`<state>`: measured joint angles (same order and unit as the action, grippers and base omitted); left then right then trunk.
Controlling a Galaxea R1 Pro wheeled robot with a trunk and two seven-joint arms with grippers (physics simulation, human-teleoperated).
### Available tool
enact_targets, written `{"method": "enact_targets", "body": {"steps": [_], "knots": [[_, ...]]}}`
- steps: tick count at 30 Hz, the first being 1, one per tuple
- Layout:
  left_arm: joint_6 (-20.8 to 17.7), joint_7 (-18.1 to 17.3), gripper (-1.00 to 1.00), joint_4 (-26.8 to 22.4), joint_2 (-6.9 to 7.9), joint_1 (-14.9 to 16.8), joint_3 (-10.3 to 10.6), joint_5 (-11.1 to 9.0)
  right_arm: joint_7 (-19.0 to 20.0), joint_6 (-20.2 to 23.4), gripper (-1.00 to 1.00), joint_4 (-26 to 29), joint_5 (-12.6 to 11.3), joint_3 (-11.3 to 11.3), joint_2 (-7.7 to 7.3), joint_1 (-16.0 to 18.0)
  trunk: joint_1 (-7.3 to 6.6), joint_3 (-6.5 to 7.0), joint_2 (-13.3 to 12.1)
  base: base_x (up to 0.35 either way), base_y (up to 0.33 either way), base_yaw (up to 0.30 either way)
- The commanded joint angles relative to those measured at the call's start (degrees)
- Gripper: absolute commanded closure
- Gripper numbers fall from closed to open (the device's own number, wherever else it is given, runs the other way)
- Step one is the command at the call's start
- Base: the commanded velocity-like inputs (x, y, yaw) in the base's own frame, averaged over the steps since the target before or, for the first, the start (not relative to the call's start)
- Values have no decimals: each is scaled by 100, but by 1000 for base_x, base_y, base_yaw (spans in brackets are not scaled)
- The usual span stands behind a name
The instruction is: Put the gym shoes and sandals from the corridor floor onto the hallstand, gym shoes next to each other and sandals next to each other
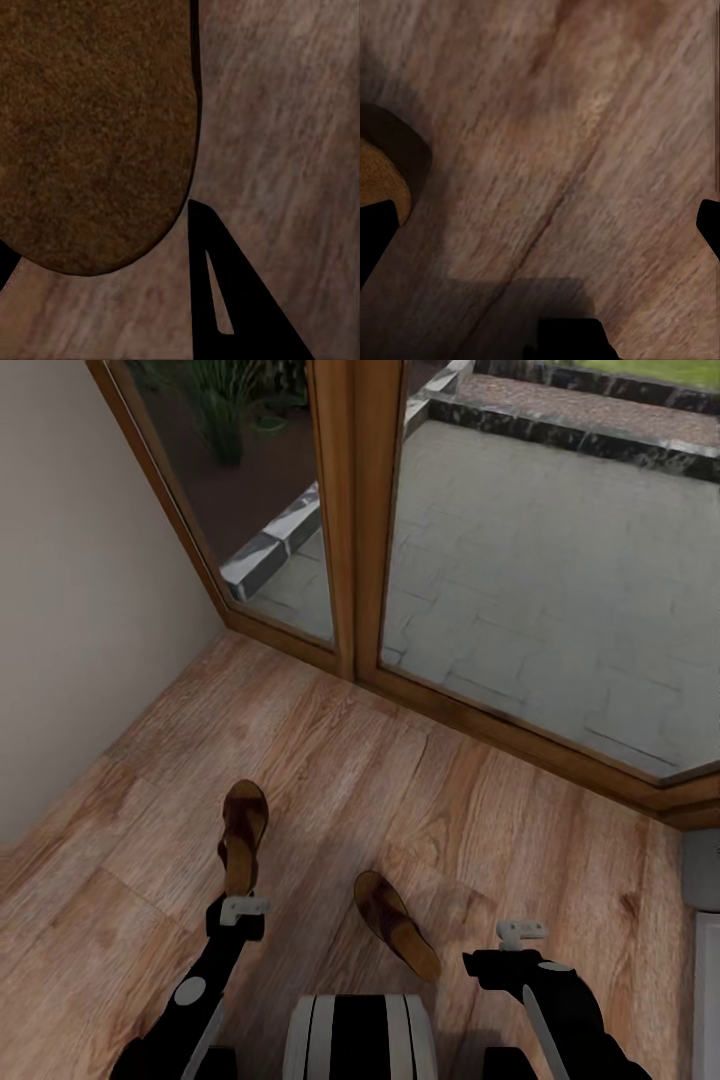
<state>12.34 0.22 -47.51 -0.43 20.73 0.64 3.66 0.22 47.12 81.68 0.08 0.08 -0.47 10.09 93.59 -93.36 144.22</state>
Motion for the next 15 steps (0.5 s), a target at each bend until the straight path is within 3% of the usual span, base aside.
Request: {"method": "enact_targets", "body": {"steps": [1,7,10,15], "knots": [[-58,1,100,-21,-1,1,-6,35,1,23,-100,6,2,1,-2,2,-3,20,-1,0,0,0],[-907,-4,100,-669,-15,1,-18,16,-12,16,-100,92,39,1,-5,2,-19,153,-9,0,0,0],[-1941,-2,100,-1557,-29,1,-18,14,-32,22,-100,230,43,-6,-3,2,-26,220,-13,0,0,0],[-2634,5,100,-2466,-44,-5,-16,20,-35,24,-100,384,44,-10,4,0,-39,330,-19,0,0,0]]}}
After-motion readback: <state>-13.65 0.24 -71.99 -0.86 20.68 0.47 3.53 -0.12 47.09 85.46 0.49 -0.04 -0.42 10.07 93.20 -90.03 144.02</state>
